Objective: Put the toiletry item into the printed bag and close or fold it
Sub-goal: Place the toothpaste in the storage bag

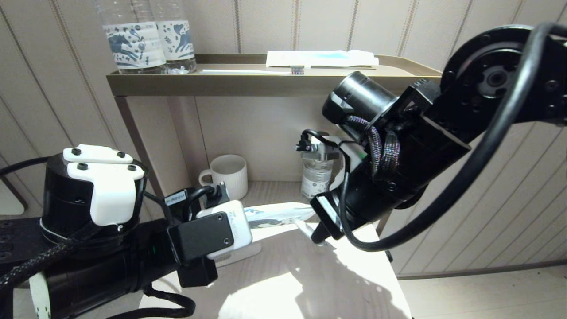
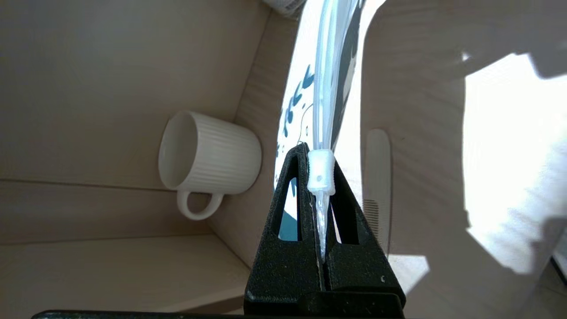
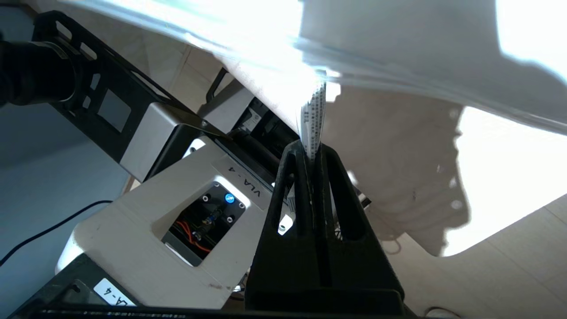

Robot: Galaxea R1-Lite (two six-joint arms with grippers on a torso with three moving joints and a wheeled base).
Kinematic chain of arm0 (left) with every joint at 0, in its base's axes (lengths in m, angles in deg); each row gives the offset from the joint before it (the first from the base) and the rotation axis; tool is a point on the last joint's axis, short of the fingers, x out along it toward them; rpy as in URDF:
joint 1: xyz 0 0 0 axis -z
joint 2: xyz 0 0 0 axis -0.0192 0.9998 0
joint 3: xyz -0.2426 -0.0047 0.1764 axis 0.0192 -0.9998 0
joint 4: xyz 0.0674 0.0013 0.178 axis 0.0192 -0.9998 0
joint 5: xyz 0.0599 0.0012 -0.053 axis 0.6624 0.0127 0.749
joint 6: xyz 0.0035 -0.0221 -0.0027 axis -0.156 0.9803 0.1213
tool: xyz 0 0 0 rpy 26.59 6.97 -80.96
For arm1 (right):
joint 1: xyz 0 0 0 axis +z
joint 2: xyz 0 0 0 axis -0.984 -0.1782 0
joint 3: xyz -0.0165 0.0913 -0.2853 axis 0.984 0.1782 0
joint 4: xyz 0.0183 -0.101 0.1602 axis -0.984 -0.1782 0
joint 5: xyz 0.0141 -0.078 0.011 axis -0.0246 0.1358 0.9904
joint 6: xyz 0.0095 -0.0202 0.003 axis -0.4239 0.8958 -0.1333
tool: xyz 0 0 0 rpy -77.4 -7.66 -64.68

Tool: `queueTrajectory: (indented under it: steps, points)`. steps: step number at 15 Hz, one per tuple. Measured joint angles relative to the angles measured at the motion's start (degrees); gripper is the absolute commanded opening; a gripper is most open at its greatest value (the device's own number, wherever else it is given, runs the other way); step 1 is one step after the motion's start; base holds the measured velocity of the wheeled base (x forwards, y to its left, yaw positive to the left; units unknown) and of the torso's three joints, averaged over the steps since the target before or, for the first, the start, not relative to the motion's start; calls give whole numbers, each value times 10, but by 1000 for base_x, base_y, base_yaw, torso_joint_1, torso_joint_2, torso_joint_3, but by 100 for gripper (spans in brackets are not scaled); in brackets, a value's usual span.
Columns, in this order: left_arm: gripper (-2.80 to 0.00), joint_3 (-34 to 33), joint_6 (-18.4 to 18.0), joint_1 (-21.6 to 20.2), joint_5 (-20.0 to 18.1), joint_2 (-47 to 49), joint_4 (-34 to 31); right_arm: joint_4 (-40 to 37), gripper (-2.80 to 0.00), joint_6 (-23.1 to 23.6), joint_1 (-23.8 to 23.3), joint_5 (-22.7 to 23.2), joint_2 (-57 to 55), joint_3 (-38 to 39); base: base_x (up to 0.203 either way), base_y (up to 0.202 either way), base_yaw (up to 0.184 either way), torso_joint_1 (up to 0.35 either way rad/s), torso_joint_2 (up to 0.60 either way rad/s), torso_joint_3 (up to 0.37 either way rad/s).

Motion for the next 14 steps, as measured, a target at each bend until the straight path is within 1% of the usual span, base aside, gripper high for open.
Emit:
queueTrajectory:
  steps: [1, 3, 5, 6, 8, 9, 10, 11, 13, 14]
  points:
    - [-280, 0, 0, 2, 1, 0, 0, 1, -280, 0, 0, 0, 0, 0, 0, 0, 0, 0, 0, 0]
    - [-280, -3, 2, 4, 14, 0, 3, -3, -280, -1, 1, 0, 4, 1, 0, 0, 0, 0, 0, 0]
    - [-280, -7, 8, 4, 18, 1, 11, -20, -280, -2, 1, 0, 21, 8, 0, 0, 0, 0, 0, 0]
    - [-280, -9, 25, 4, 18, 1, 22, -33, -280, -1, 2, 1, 34, 10, 0, 0, 0, 0, 0, 0]
    - [-280, -13, 74, 4, 13, 2, 32, -50, -280, 13, 1, 2, 60, 16, 0, 0, 0, 0, 0, 0]
    - [-280, -15, 95, 4, 8, 4, 29, -57, -280, 33, 1, 2, 70, 21, 0, 0, 0, 0, 0, 0]
    - [-280, -15, 116, 4, -10, 6, 26, -72, -280, 62, 1, 2, 78, 26, 0, 0, 0, 0, 0, 0]
    - [-280, -14, 139, 4, -38, 10, 20, -91, -280, 100, 1, 2, 83, 29, 0, 0, 0, 0, 0, 0]
    - [-280, -1, 203, 0, -106, 18, -6, -133, -280, 199, -2, -2, 91, 30, 0, 0, 0, 0, 0, 0]
    - [-280, 3, 227, -2, -138, 22, -15, -145, -280, 242, -5, -7, 93, 27, 0, 0, 0, 0, 0, 0]
